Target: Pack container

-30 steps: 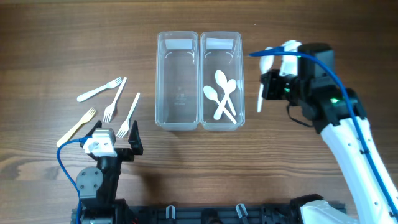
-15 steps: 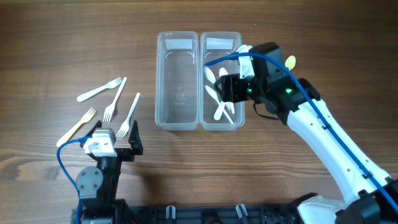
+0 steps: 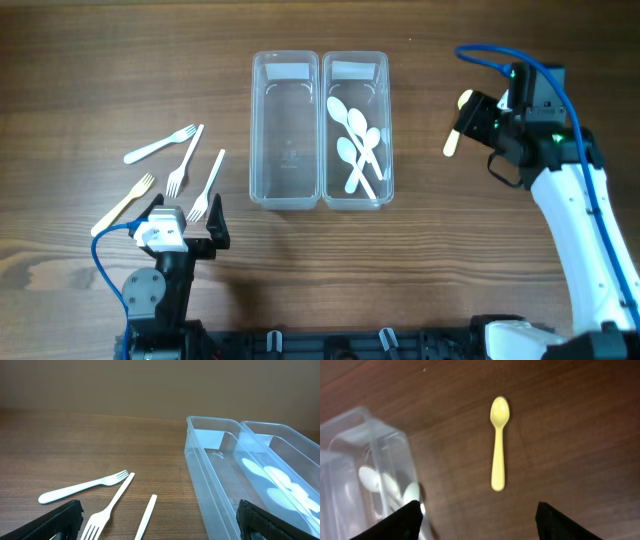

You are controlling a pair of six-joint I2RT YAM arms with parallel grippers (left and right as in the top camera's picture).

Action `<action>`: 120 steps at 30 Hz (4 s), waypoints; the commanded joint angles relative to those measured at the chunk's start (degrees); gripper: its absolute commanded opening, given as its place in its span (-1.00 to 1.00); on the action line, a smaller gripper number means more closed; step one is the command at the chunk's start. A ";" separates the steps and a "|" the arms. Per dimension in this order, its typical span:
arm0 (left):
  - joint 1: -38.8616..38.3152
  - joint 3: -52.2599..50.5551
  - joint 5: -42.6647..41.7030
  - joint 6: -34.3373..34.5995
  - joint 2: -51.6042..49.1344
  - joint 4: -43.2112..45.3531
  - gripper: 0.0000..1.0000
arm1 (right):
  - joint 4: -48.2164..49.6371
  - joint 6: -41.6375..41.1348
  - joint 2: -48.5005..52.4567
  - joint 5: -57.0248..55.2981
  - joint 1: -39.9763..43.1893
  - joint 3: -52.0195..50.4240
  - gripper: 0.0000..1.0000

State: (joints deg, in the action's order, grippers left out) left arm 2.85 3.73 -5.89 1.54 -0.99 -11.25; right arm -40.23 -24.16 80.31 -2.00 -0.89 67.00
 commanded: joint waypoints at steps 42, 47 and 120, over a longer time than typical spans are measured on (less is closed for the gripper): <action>0.04 -0.33 -0.07 -1.09 0.50 0.15 0.99 | 15.80 3.19 15.87 9.01 3.65 0.50 -0.91; 0.04 -0.33 -0.07 -1.09 0.50 0.15 1.00 | 11.63 4.42 0.61 15.26 -1.62 0.50 -0.91; 0.04 1.36 -14.27 -1.03 0.50 5.97 1.00 | -0.76 11.54 0.24 -9.60 -4.13 0.87 0.99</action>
State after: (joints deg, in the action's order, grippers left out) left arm 2.85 3.62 -9.78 1.54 -1.02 -8.69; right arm -41.12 -13.52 79.09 -10.37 -5.15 67.11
